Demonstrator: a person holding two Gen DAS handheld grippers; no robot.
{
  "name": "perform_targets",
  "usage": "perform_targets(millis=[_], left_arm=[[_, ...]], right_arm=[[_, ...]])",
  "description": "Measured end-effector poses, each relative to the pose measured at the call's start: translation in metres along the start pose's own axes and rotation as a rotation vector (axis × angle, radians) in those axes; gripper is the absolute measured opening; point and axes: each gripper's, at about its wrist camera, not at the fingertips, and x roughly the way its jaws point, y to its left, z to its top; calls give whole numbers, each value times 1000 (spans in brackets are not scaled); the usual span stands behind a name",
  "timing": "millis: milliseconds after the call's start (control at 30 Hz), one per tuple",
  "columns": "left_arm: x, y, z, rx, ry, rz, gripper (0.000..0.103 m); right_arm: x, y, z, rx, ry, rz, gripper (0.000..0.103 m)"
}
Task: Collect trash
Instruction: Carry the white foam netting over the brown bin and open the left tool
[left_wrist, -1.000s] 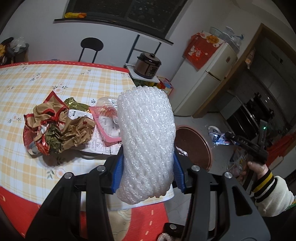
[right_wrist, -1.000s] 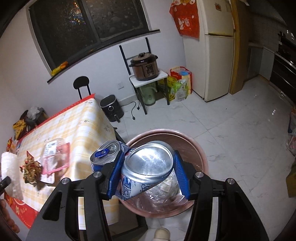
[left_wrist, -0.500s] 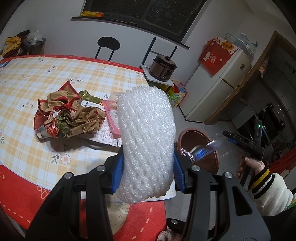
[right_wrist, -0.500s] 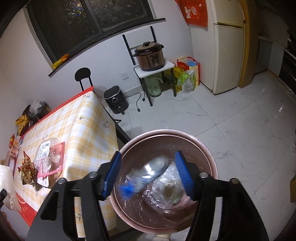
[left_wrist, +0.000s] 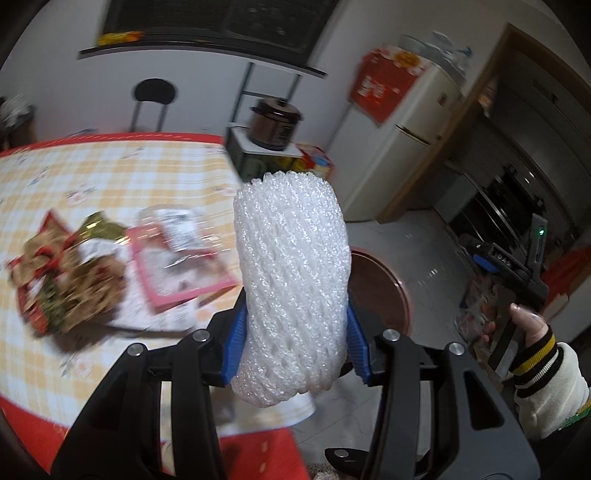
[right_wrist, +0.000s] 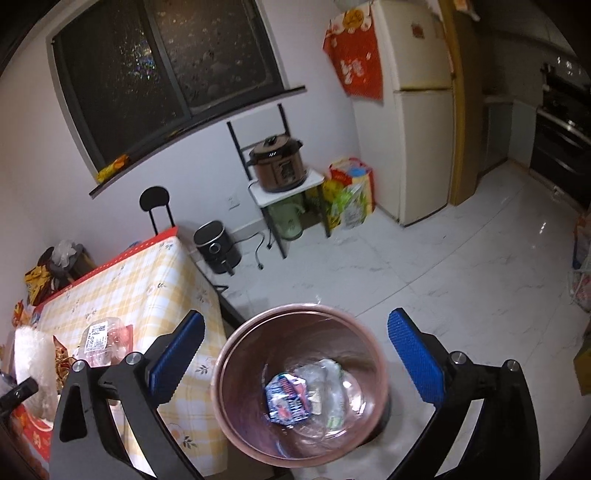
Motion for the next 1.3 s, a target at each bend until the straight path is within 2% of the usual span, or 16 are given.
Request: perform_targets(millis=[233, 400, 567, 600, 733, 767, 967, 1133, 1300], left_arm=[[66, -55, 18, 118, 71, -115, 49], [124, -92, 27, 162, 133, -185, 50], [185, -131, 29, 196, 189, -209, 52], [192, -135, 29, 197, 196, -217, 54], [222, -156, 34, 194, 219, -254, 73], [224, -159, 34, 192, 217, -257, 80], [219, -165, 44, 189, 176, -281, 86], [192, -143, 51, 158, 124, -251, 92], [148, -107, 55, 117, 45, -180, 96]], right_arm=[[-41, -26, -4, 9, -31, -50, 98], [-67, -59, -11, 79, -48, -76, 98], [-91, -93, -24, 124, -65, -144, 98], [-93, -99, -27, 131, -65, -154, 98], [-102, -121, -40, 172, -57, -202, 98], [-105, -126, -43, 181, -56, -211, 98], [-111, -134, -48, 191, -63, -222, 98], [-105, -126, -43, 171, -72, -185, 98], [-94, -101, -35, 132, -70, -123, 98]])
